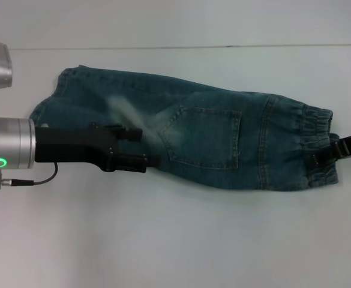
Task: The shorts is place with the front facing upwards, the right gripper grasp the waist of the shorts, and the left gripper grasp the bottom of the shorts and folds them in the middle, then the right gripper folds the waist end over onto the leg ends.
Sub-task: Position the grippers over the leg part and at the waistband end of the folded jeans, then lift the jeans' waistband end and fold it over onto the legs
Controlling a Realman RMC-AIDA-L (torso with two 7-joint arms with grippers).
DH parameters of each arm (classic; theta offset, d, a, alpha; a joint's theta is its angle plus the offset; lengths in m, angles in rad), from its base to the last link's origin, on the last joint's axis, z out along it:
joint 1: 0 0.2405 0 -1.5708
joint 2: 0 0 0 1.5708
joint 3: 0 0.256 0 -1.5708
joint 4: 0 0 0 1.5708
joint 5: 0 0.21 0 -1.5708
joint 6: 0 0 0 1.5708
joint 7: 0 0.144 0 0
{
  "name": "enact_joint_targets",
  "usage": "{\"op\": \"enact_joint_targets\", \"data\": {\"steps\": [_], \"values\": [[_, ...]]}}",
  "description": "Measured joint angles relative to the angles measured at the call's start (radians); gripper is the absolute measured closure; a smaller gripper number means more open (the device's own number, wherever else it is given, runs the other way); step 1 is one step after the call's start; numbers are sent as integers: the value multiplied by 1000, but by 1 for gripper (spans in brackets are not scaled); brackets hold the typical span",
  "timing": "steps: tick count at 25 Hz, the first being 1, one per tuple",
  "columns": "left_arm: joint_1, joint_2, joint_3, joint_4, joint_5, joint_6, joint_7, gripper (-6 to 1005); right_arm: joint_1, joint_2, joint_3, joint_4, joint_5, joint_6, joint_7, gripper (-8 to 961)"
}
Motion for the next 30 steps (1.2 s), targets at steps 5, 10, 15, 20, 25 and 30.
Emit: {"op": "enact_joint_targets", "data": {"steps": [5,10,15,20,25,30], "values": [[-1,-1,1,0,0,-3,0,91,0,0,-1,0,1,-6,-2,335],[0,-1,-2,0,0,-8,1,91,-1,0,1,-4,7,-12,-9,665],[-3,-24,-15,-1,-21,-63,2,92,-12,-6,4,-9,47,-34,-25,847],[-33,-82,-10,-31,-54,-225,79,92,-36,-32,6,-11,124,-66,-38,850],[-102,-85,-5,-240,-259,-394,296,229,-58,-42,34,-14,135,-84,-59,852],[-134,-89,-5,-404,-570,-454,641,466,-69,-46,115,-12,138,-132,-93,853]]}}
